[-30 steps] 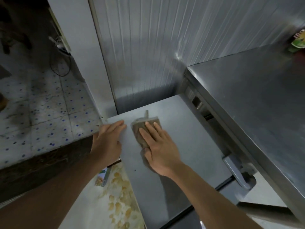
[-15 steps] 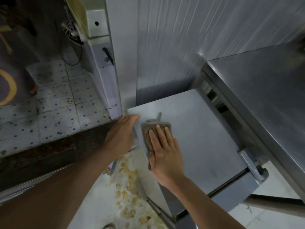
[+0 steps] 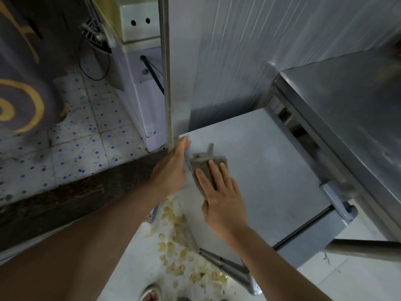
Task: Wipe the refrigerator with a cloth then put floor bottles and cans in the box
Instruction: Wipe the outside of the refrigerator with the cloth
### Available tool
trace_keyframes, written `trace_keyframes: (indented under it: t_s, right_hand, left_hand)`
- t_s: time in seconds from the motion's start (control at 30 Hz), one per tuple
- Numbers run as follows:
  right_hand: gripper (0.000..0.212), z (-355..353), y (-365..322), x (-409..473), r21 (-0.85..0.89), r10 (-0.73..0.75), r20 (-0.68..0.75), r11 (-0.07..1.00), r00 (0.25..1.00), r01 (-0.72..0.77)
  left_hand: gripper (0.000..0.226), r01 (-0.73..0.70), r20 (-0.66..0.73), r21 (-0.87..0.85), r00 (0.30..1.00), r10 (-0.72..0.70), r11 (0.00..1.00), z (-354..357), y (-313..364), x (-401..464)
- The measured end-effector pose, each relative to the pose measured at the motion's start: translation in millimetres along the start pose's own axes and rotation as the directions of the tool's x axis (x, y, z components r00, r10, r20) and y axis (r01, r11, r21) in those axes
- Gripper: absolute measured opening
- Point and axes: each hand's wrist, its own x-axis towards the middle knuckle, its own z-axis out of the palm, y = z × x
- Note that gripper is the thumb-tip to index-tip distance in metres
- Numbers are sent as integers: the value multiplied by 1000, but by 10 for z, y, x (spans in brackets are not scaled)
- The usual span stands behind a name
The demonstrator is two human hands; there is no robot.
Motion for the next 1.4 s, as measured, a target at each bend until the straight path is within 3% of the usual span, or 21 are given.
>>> trace_keyframes:
  t_s: [0.1, 0.27, 0.5, 0.6, 0.8, 1.07, 1.23, 1.4]
  right_hand:
    - [75, 42, 68, -376, -8, 16, 6, 1000, 1000, -16]
    - [58, 0, 262, -304, 11, -25, 6, 1000, 1000, 25]
    - [55, -26, 700, -246, -14, 85, -35, 996, 996, -85]
    - [56, -43, 1034, -386, -24, 113, -41, 993, 993, -114]
    - [59, -195, 1833, 93, -39, 365, -18, 930, 931, -365]
    - [61, -192, 1899, -612, -124, 305, -90, 941, 948, -314]
    - [63, -288, 2088, -216, -98, 404, -36, 909, 914, -405]
    - [64, -364, 2188, -126, -39, 411, -3, 911, 911, -411]
  left_hand:
    - [75, -19, 58, 74, 998, 15, 997, 46, 31, -6]
    - [66, -50, 60, 189, 997, 40, 981, 154, 142, -58]
    - [54, 27, 30, 361, 999, -40, 932, 316, 342, -80]
    - [53, 90, -23, 372, 996, -88, 924, 436, 472, -73]
    - [55, 133, -85, 394, 991, -108, 909, 680, 652, -103]
    - [54, -34, 12, 360, 999, 32, 932, 1052, 1013, -24]
    - [56, -32, 38, 345, 999, 21, 938, 1125, 1060, 6]
    - [56, -10, 64, 377, 998, -15, 926, 1086, 1068, -2]
